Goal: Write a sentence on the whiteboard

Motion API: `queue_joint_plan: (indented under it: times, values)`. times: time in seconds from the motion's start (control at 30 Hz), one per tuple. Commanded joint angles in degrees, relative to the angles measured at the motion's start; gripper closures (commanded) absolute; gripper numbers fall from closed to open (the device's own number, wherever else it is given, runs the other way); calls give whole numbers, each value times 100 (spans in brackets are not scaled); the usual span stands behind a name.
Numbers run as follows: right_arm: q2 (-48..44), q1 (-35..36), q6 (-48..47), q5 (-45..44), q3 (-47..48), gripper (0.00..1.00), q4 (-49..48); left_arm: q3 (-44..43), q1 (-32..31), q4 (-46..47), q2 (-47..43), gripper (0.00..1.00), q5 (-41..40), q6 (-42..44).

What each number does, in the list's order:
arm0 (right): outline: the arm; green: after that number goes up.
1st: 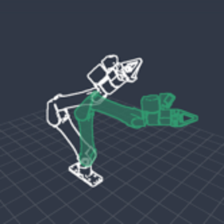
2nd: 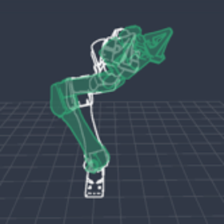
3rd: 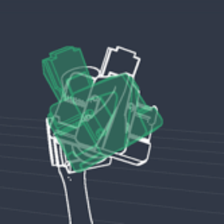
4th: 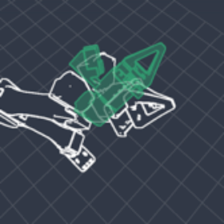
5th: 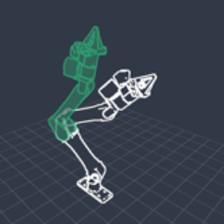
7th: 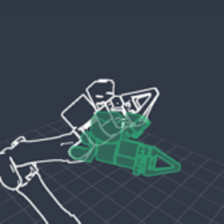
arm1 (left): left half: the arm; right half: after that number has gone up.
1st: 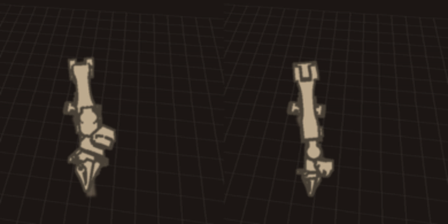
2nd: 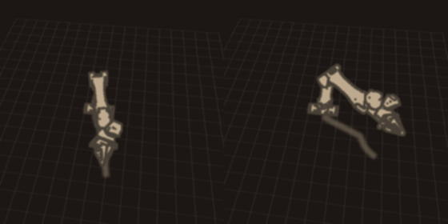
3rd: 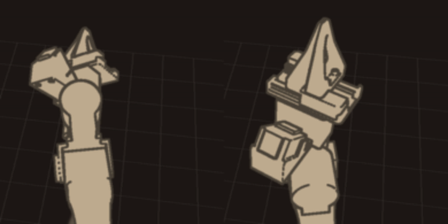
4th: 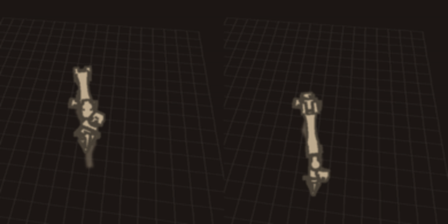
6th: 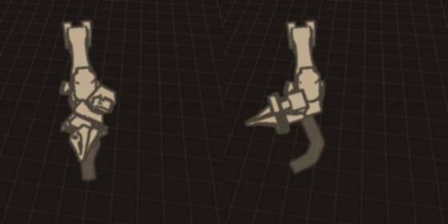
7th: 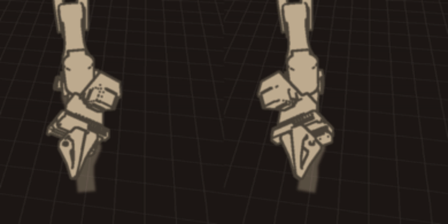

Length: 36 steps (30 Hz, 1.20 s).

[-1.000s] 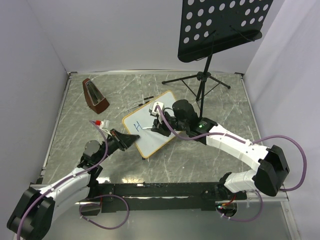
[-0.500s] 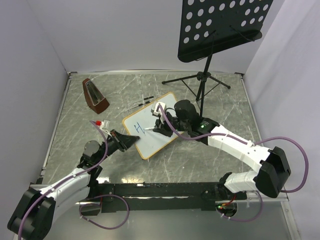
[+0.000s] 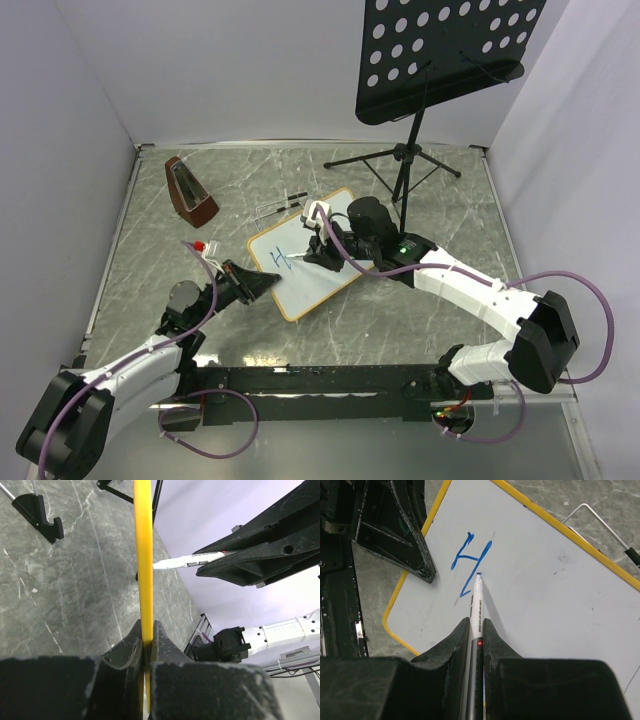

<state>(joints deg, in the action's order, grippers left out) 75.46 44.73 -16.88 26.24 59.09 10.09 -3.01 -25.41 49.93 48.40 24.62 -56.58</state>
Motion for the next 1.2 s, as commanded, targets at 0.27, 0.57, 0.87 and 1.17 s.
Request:
queue_joint_plan:
  times: [0.27, 0.57, 0.87, 1.17]
  values:
    - [-49, -122, 291, -558, 147, 100, -359, -113, 10, 1142, -103, 99, 148, -161]
    - [-102, -131, 142, -330, 15, 100, -86, -121, 18, 1027, -261, 99, -45, -187]
    - [-155, -131, 45, -119, -47, 100, 90, -130, 45, 1027, -270, 99, -124, -196]
    - [-40, -122, 89, 180, 59, 100, 152, -121, 54, 1150, -147, 99, -54, -231]
